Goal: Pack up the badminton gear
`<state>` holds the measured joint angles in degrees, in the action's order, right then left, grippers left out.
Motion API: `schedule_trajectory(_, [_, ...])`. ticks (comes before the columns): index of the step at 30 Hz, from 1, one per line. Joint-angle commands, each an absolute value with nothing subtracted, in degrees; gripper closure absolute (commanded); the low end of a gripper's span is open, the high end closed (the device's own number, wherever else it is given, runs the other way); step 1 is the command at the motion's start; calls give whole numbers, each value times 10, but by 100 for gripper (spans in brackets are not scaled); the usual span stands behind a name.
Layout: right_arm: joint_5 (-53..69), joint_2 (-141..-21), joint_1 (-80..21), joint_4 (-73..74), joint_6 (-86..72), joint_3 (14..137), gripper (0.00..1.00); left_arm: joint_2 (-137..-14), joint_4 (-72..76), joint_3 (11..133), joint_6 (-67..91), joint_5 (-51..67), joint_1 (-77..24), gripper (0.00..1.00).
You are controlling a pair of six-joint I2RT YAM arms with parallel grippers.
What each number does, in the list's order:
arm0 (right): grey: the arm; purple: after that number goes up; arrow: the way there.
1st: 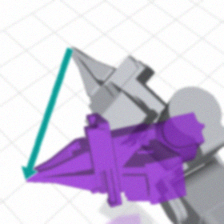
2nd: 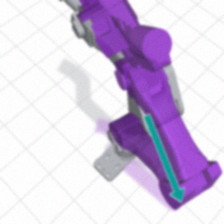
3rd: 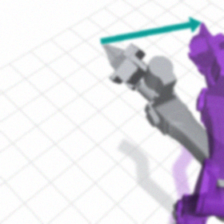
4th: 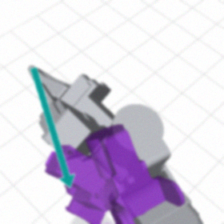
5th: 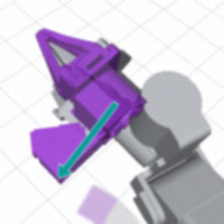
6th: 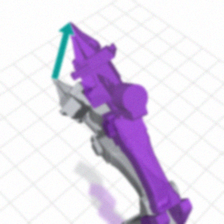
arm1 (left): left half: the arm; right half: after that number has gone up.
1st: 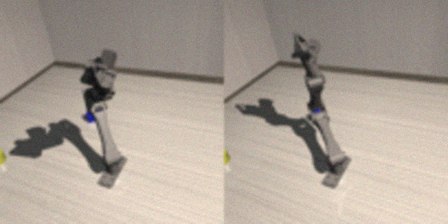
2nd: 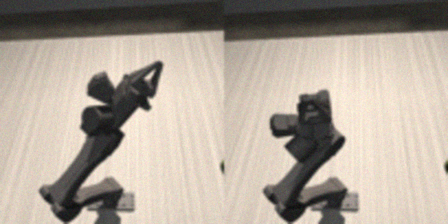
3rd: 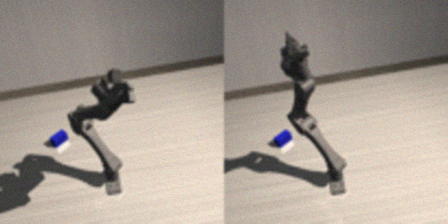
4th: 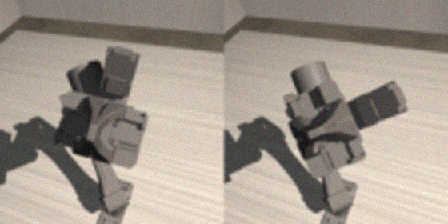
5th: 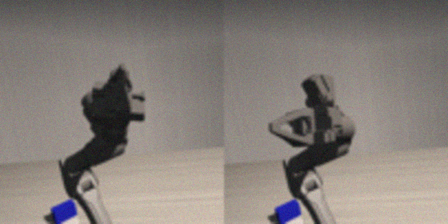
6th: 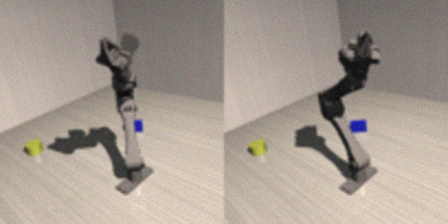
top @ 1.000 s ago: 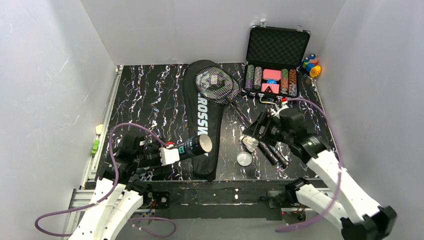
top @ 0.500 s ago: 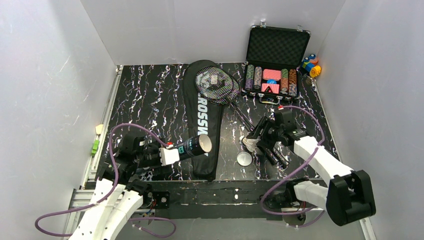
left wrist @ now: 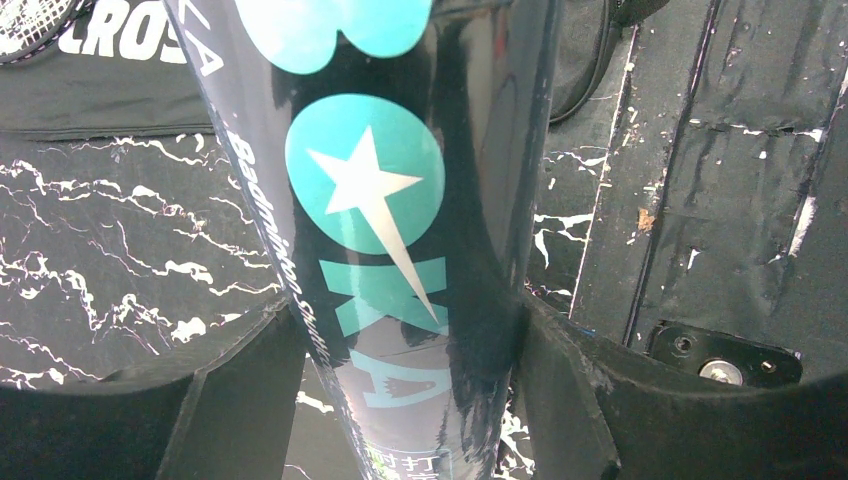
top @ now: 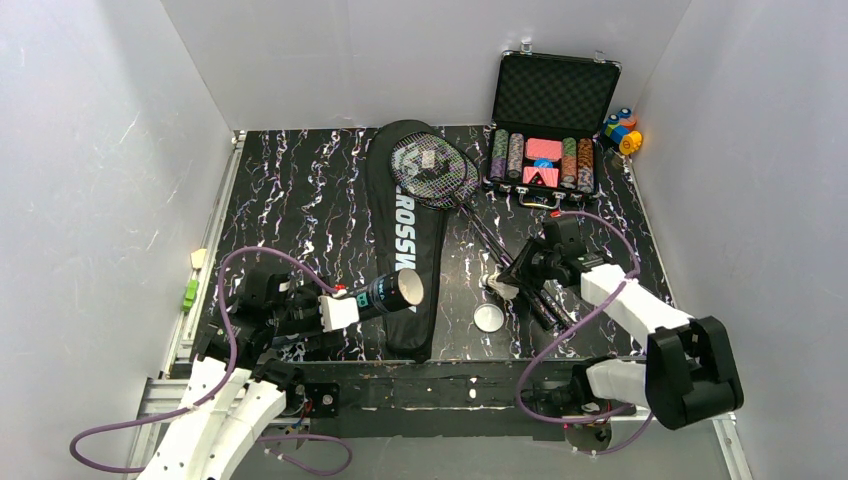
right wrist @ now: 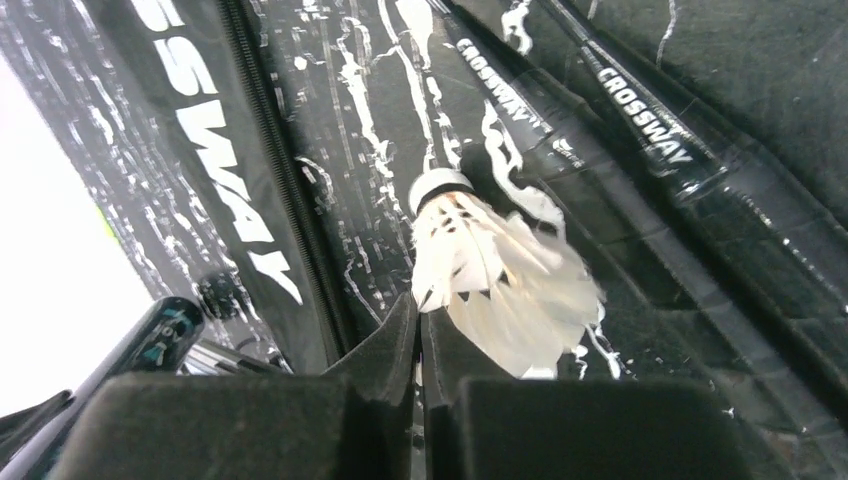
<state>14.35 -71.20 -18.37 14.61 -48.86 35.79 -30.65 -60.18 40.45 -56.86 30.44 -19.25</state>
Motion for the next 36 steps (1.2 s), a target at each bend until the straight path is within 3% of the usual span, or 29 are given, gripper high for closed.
schedule_trajectory(1, [166, -648, -185, 168, -474, 399, 99, -310, -598, 419, -573, 311, -193, 87])
schedule_trajectory(7, [202, -550, -233, 274, -420, 499, 99, -315, -597, 418, -576, 310, -193, 87])
schedule_trajectory(15, [110, -525, -427, 415, -389, 718, 99, -324, -590, 412, -585, 307, -193, 86])
schedule_trajectory(36, [84, -692, -596, 377, -390, 805, 99, -319, -595, 420, -586, 308, -194, 86])
